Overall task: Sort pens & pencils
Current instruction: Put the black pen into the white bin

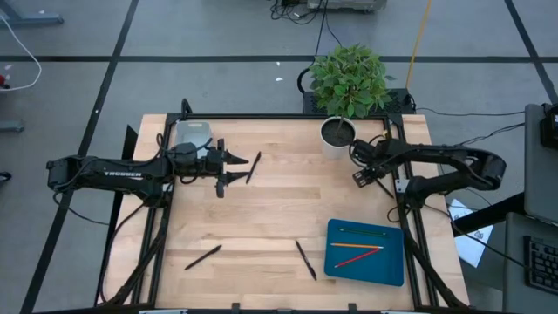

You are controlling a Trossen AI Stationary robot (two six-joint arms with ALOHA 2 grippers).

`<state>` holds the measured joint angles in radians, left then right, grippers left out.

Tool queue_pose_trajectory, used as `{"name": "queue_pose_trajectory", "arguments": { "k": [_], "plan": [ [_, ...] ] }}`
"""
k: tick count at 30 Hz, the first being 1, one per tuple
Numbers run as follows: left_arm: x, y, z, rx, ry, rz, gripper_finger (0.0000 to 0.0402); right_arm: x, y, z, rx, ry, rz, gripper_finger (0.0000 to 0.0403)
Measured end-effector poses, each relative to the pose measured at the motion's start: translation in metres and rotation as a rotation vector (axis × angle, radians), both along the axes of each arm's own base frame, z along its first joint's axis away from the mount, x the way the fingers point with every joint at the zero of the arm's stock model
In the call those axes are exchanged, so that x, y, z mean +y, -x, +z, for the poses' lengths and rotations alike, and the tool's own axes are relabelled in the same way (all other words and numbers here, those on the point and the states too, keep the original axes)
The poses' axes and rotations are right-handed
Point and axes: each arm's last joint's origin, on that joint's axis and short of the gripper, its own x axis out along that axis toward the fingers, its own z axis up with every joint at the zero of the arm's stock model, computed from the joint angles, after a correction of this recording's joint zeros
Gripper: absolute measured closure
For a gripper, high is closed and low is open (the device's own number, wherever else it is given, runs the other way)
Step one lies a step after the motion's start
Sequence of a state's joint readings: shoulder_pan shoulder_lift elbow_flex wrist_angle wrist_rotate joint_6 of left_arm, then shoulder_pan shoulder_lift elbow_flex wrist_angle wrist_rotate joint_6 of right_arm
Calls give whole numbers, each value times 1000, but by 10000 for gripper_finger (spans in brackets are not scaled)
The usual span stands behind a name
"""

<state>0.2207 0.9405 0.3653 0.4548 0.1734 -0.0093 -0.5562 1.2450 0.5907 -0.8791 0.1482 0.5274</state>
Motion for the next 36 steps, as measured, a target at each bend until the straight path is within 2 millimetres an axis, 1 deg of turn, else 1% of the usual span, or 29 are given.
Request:
{"name": "queue_pose_trajectory", "arguments": {
  "k": [5, 8, 11, 17, 19, 24, 28, 36],
  "plan": [
    [0, 0, 0, 4, 1, 0, 215, -4, -7, -6, -55, -67, 40, 207],
    [0, 0, -1, 8, 2, 0, 215, -4, -7, -8, -45, -82, 42, 221],
    [0, 0, -1, 11, 7, 1, 215, -4, -7, -8, -48, -91, 58, 257],
    [0, 0, -1, 10, 22, 2, 215, -4, -8, -9, -50, -97, 70, 365],
    [0, 0, -1, 10, 22, 2, 215, -3, -8, -9, -47, -99, 88, 386],
    [0, 0, -1, 9, 22, 3, 215, -3, -7, -9, -44, -98, 92, 381],
    [0, 0, -1, 9, 24, 3, 215, -3, -7, -9, -42, -100, 106, 393],
    [0, 0, -1, 9, 28, 3, 215, 5, -11, -5, -56, -77, 149, 393]
  ]
}}
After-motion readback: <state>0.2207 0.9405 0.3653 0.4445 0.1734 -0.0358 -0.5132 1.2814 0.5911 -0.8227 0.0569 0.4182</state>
